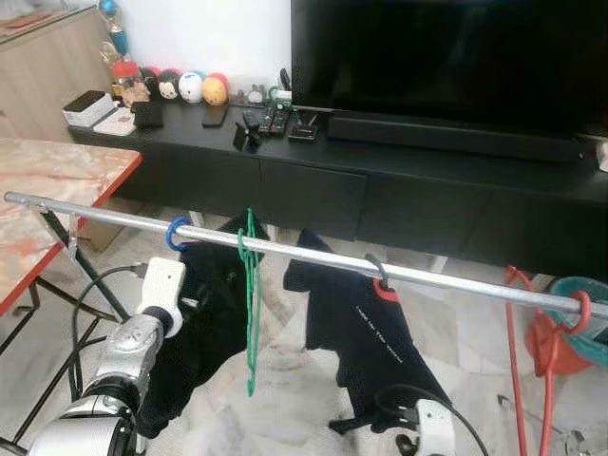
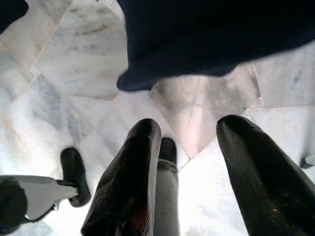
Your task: Hang hanger
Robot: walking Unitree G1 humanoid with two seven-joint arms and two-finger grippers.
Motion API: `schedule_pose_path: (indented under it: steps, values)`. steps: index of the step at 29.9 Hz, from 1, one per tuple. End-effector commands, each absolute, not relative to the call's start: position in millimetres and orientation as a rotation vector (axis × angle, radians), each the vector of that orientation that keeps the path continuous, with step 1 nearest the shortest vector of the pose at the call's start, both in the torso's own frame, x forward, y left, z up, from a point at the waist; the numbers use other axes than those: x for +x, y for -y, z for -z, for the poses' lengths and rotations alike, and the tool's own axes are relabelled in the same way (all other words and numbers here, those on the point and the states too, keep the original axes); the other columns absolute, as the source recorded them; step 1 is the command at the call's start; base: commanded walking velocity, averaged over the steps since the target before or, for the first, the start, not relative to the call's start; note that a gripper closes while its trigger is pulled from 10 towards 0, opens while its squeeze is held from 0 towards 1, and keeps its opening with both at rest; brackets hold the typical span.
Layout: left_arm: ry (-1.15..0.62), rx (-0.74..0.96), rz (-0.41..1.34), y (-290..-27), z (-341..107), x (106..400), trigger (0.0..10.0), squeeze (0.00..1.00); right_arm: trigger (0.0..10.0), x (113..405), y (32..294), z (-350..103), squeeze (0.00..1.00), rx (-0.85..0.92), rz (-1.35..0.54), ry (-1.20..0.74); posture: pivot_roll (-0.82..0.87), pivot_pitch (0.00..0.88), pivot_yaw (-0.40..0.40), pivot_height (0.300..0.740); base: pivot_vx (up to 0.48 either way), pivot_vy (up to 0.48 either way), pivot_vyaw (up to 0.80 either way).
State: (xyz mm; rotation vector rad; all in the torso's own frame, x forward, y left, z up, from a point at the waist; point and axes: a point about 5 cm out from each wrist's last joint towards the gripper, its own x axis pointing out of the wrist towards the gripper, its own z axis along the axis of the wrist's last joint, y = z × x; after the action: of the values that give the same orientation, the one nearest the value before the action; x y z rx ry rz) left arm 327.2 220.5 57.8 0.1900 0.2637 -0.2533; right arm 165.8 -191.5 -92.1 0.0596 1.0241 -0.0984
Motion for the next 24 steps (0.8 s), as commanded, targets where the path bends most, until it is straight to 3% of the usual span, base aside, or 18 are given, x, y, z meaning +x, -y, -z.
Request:
schedule_pose_path:
  steps: [1, 13, 18, 23, 24]
  values:
    - [-0.261, 0.216, 0.274, -226.0, -59.5, 326.0, 10.0, 0.00, 10.0, 163.4, 195.0, 92.4, 0.00, 0.068, 0.104, -1.021, -0.04, 0.000, -0.006, 0.740, 0.000, 0.000, 0.00]
    - [-0.253, 0.304, 0.129, -244.4, -74.4, 335.9, 10.0, 0.00, 10.0, 169.3, 187.9, 90.9, 0.00, 0.072, 0.082, -1.011, -0.04, 0.000, -0.007, 0.740, 0.000, 0.000, 0.00]
    - [-0.351, 0.248, 0.192, -221.8, -50.8, 328.7, 10.0, 0.00, 10.0, 173.3, 172.6, 90.8, 0.00, 0.085, 0.070, -1.003, -0.06, 0.000, -0.006, 0.740, 0.000, 0.000, 0.00]
    - [-0.402, 0.237, 0.179, -215.5, -41.0, 324.9, 10.0, 0.00, 10.0, 175.7, 169.4, 90.1, 0.00, 0.086, 0.070, -0.999, -0.06, 0.000, -0.008, 0.740, 0.000, 0.000, 0.00]
    - [-0.417, 0.238, 0.166, -213.9, -38.1, 323.8, 4.0, 0.00, 10.0, 176.3, 168.5, 89.9, 0.00, 0.085, 0.068, -0.999, -0.06, 0.000, -0.008, 0.740, 0.000, 0.000, 0.00]
